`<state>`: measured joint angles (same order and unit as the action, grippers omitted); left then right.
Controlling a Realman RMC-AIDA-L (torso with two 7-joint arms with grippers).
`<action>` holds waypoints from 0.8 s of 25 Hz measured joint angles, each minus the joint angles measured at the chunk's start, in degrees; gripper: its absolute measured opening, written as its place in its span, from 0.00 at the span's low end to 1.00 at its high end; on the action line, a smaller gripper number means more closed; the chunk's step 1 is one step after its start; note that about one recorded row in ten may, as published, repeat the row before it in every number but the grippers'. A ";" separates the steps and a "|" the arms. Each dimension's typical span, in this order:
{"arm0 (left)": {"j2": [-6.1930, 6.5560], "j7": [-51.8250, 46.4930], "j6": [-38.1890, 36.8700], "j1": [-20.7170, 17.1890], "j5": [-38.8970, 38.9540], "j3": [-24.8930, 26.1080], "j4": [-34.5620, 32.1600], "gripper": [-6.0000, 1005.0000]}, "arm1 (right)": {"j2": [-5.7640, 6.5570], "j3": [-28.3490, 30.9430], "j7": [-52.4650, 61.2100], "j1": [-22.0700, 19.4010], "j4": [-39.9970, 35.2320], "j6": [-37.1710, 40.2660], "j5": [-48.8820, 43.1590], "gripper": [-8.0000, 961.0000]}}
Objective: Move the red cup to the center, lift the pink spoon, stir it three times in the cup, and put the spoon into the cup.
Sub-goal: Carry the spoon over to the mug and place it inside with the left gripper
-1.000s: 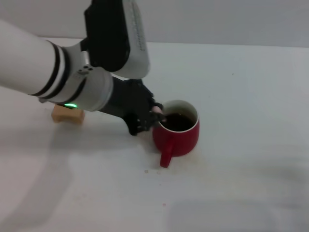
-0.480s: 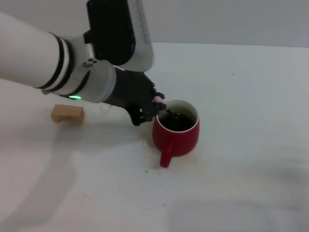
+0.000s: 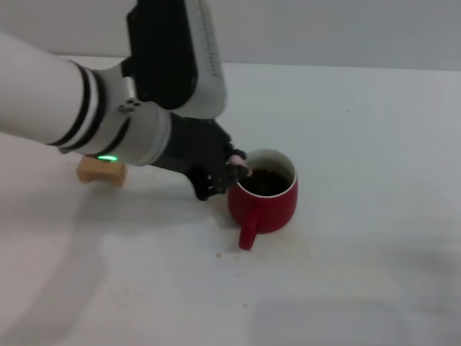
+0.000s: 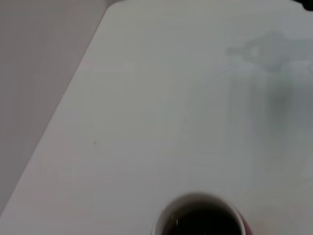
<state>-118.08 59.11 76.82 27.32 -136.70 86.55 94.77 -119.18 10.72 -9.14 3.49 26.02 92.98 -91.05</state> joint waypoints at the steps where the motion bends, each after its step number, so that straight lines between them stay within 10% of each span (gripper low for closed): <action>1: 0.03 -0.16 0.53 -0.21 -0.05 0.49 0.07 0.27 | 0.00 0.00 0.00 0.06 0.00 0.00 -0.01 0.01; 20: -0.30 -2.56 -4.12 0.94 3.15 -0.94 -0.16 0.28 | 0.19 0.00 0.00 -0.11 -0.22 0.00 -0.01 0.01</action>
<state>-118.38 56.55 72.70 28.26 -133.55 85.61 94.61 -118.99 10.72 -9.14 3.38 25.79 92.98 -91.06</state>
